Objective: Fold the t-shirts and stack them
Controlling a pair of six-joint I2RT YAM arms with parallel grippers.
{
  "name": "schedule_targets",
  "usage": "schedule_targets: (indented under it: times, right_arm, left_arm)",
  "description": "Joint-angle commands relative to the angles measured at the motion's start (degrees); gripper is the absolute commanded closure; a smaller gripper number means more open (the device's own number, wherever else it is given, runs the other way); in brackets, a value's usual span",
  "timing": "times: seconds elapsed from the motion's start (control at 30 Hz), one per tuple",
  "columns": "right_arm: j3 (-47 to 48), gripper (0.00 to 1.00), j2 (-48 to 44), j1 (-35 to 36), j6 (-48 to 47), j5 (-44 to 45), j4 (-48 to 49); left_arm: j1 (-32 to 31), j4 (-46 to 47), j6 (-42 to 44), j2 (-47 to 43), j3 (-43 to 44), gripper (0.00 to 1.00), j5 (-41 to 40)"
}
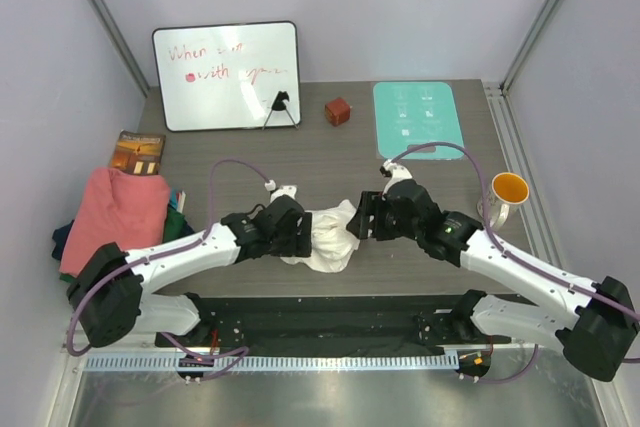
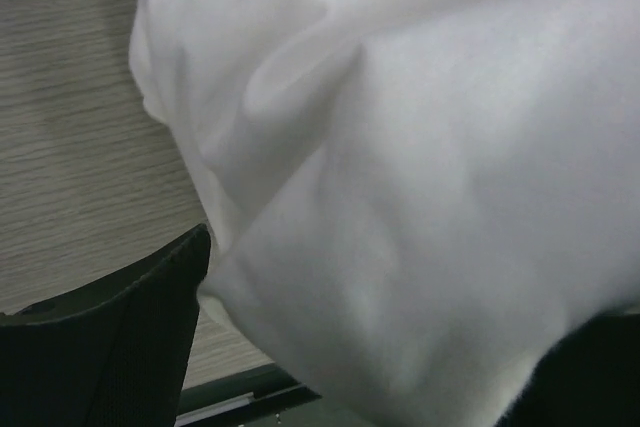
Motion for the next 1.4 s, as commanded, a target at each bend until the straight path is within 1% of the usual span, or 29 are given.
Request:
schedule_targets:
  times: [0.0, 0.07, 0.1, 0.17, 0.2, 0.23, 0.27, 0.33, 0.4, 0.43, 0.47, 0.5, 0.53, 0.57, 0.63, 0.7, 0.77, 0.9, 0.97, 1.0, 1.1, 1.13, 1.2, 1.27, 1.37]
  right_arm:
    - [-1.68, 0.33, 1.33, 1.47, -2.5, -4.54, 1.99]
    - [-2.3, 0.33, 3.08, 2.44, -2.49, -6.74, 3.13]
    - [-2.3, 0.34, 3.78, 3.05, -2.67, -7.44, 3.31]
    - [-2.21, 0.35, 5.54, 5.77, -3.28, -8.24, 4.1]
    - [-2.04, 0.35, 5.81, 6.65, -3.28, -8.16, 4.45]
    - [-2.03, 0.35, 6.07, 8.49, -3.02, -7.89, 4.89]
    - [-1.95, 0.35, 6.6, 9.12, -2.85, -7.8, 5.94]
    - [-1.68, 0.34, 7.3, 10.44, -2.06, -7.28, 7.26]
    - [-0.89, 0.34, 9.49, 11.49, -1.62, -5.88, 7.7]
    - [-0.37, 0.33, 10.64, 11.76, -1.61, -5.35, 7.79]
    - [0.59, 0.32, 12.13, 12.54, -1.09, -4.65, 7.79]
    - [1.12, 0.31, 14.58, 13.16, -0.91, -2.2, 8.05]
    - [1.74, 0.3, 16.08, 13.95, -0.74, -1.74, 7.97]
    - [3.05, 0.3, 17.31, 15.0, -1.0, 0.61, 8.58]
    - [4.81, 0.28, 20.73, 17.73, -1.26, 4.74, 8.59]
    - [7.36, 0.28, 22.77, 19.14, -1.87, 7.3, 8.24]
    - [10.16, 0.27, 24.88, 19.32, -2.4, 8.98, 6.57]
    - [15.18, 0.25, 24.27, 19.23, -6.0, 13.28, 2.0]
    - [17.56, 0.2, 23.48, 19.14, -6.88, 17.83, -0.64]
    - [18.09, 0.17, 23.31, 18.88, -7.84, 18.9, -0.99]
    - [19.49, 0.17, 23.74, 15.2, -7.77, 19.18, -2.22]
    - [20.11, 0.17, 24.0, 12.84, -7.85, 18.66, -2.83]
    - [21.08, 0.2, 25.58, 10.72, -7.85, 17.95, -4.06]
    - [23.44, 0.21, 27.25, 8.43, -8.2, 18.21, -6.87]
    - [27.49, 0.2, 29.8, 7.46, -9.52, 19.96, -11.01]
  left_arm:
    - [0.36, 0.61, -2.84, -4.12, 1.02, 0.2, -12.95]
    - [0.53, 0.07, -1.35, -4.82, 2.16, 0.17, -14.64]
    - [1.75, 0.25, -0.56, -5.0, 2.69, 0.16, -14.56]
    - [3.86, 0.77, 1.98, -4.39, 5.22, 0.18, -12.02]
    - [6.22, 1.21, 2.95, -2.91, 6.37, 0.18, -10.88]
    - [7.21, 1.65, 3.75, -1.94, 7.52, 0.19, -8.08]
    - [8.09, 2.0, 4.36, -1.06, 10.4, 0.19, -7.36]
    - [9.5, 2.01, 6.03, 3.23, 13.75, 0.2, -6.3]
    - [10.29, 0.96, 7.44, 6.84, 19.37, 0.21, -4.19]
    - [10.38, 0.17, 7.71, 10.6, 21.39, 0.21, -3.93]
    - [10.47, -0.45, 7.88, 12.38, 24.9, 0.22, -3.14]
    - [10.38, -1.41, 8.06, 13.79, 26.24, 0.23, -2.44]
    - [10.47, -1.51, 8.41, 15.28, 27.38, 0.24, -1.3]
    - [10.38, -1.51, 8.41, 16.95, 28.61, 0.27, -0.5]
    - [10.47, -1.16, 7.8, 17.5, 28.62, 0.27, 0.73]
    - [10.38, 0.41, 7.54, 16.45, 26.87, 0.26, 0.48]
    - [10.47, -0.01, 7.62, 14.52, 25.03, 0.23, -0.49]
    - [10.73, -2.3, 8.59, 9.16, 21.95, 0.18, -5.4]
    - [11.6, -2.65, 8.94, 6.52, 19.67, 0.17, -6.38]
    - [12.04, -2.65, 8.94, 3.46, 18.87, 0.17, -6.64]
    - [13.8, -2.91, 8.41, -1.55, 15.71, 0.16, -7.09]
    - [14.15, -3.09, 8.33, -2.79, 14.31, 0.16, -7.09]
    - [14.51, -3.62, 8.06, -5.08, 13.07, 0.16, -7.09]
    - [14.68, -3.62, 7.71, -6.06, 11.05, 0.16, -6.91]
    - [14.77, -3.35, 6.92, -6.15, 8.67, 0.16, -7.17]
